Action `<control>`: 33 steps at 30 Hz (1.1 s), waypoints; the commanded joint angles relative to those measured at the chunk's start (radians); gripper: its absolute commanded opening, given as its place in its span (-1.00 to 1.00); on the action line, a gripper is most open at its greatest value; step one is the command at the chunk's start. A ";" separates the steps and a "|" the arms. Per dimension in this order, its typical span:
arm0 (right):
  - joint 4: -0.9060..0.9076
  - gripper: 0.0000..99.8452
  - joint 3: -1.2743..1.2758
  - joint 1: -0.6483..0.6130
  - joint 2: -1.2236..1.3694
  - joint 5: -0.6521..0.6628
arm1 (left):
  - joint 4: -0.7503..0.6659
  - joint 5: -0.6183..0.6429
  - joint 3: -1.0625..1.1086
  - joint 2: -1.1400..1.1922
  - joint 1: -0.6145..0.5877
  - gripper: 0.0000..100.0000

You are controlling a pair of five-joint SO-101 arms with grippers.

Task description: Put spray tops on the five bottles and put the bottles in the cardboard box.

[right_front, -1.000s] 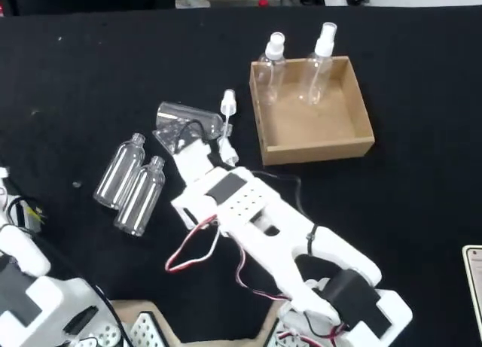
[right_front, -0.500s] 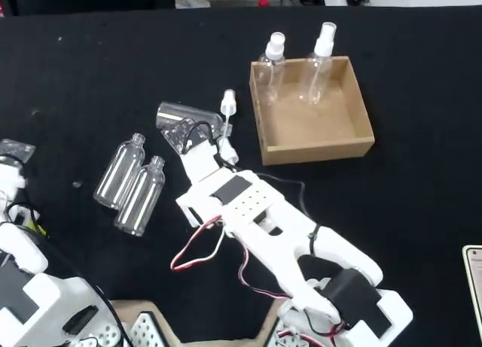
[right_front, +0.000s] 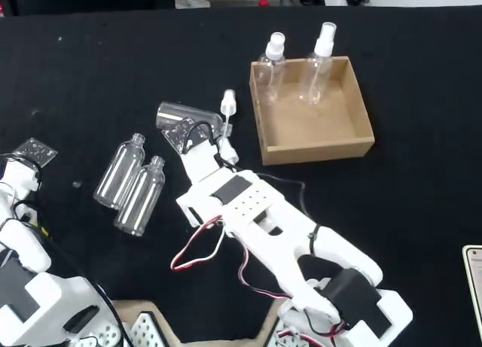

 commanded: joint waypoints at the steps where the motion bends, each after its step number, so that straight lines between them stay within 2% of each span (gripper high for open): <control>1: -0.021 -0.58 -0.004 0.020 -0.004 -0.009 | -0.015 -0.020 -0.047 -0.005 0.010 -0.52; 13: -0.021 -0.58 -0.004 0.021 -0.002 -0.008 | -0.015 -0.015 -0.157 0.173 -0.053 -0.52; 21: -0.021 -0.58 -0.004 0.021 -0.002 -0.008 | -0.014 -0.021 -0.222 0.175 -0.085 -0.52; 28: -0.021 -0.58 -0.002 0.017 -0.002 0.074 | -0.011 -0.035 -0.199 0.176 -0.087 -0.52; 33: -0.021 -0.58 -0.002 0.017 -0.002 0.074 | 0.101 -0.066 -0.208 0.176 -0.081 -0.52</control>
